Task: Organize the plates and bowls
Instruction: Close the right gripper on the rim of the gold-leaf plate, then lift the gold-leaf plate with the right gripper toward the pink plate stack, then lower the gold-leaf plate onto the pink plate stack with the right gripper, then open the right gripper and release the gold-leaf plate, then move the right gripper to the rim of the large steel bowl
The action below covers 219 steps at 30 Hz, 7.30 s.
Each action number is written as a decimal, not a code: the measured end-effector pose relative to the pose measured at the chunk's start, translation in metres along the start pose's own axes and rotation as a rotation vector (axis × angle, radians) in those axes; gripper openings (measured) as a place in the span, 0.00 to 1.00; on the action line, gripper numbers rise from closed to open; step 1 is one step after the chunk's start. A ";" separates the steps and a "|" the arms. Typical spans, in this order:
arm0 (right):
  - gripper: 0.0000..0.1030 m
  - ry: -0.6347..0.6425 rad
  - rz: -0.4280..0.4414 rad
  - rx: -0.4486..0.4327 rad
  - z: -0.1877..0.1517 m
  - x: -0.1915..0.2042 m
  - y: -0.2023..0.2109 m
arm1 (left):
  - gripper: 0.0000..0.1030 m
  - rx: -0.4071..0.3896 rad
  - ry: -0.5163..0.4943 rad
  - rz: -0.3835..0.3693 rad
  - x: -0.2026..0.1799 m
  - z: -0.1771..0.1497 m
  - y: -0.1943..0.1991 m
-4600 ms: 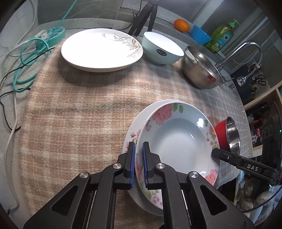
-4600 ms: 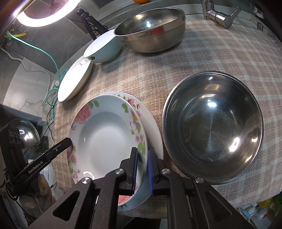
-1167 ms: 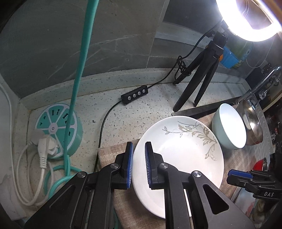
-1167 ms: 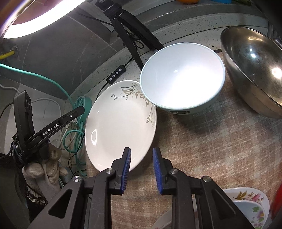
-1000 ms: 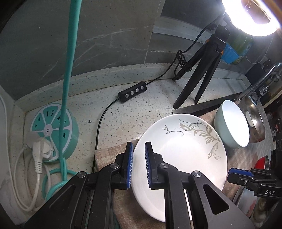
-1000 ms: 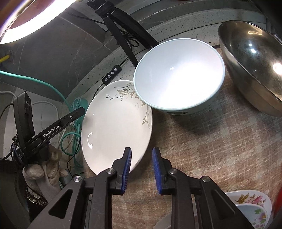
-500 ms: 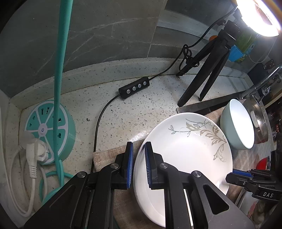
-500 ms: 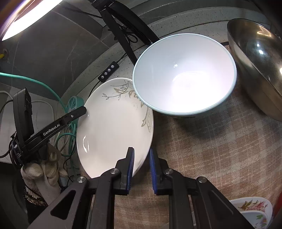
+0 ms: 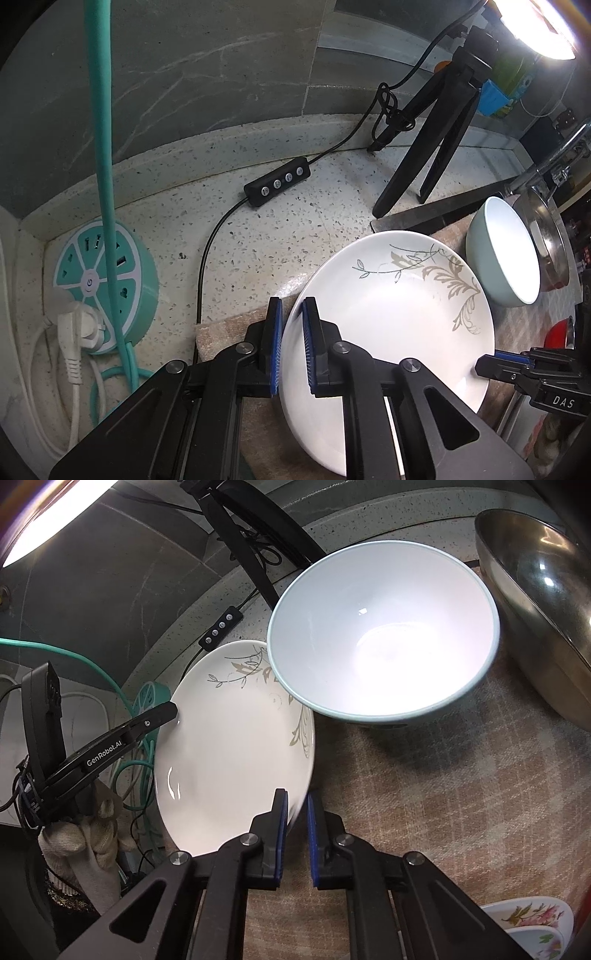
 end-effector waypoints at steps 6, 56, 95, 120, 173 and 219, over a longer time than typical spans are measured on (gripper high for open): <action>0.09 -0.001 0.004 0.002 0.000 0.001 0.001 | 0.09 0.017 0.004 -0.026 0.000 0.000 -0.004; 0.08 0.013 0.081 0.000 -0.020 0.009 0.037 | 0.12 -0.046 0.046 -0.004 -0.006 -0.028 0.040; 0.08 0.005 0.119 -0.024 -0.088 -0.081 0.137 | 0.12 -0.029 0.056 -0.044 -0.140 -0.103 0.081; 0.08 -0.098 0.076 0.033 -0.146 -0.156 0.148 | 0.12 0.052 -0.026 -0.052 -0.209 -0.145 0.057; 0.10 -0.099 0.042 0.088 -0.154 -0.161 0.136 | 0.12 0.115 -0.067 -0.029 -0.213 -0.155 0.036; 0.13 0.183 -0.016 -0.191 -0.122 -0.180 0.248 | 0.13 -0.112 0.114 -0.101 -0.225 -0.123 0.116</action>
Point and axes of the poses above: each gripper's, at about its wrist camera, not at the fingertips, and y roughly against the way its jaws point, x to its left, z to its top, the point moved 4 cm from there along -y, roughly the way its jaws point, and after that the axes turned 2 degrees about x, right-handed, at the moved point
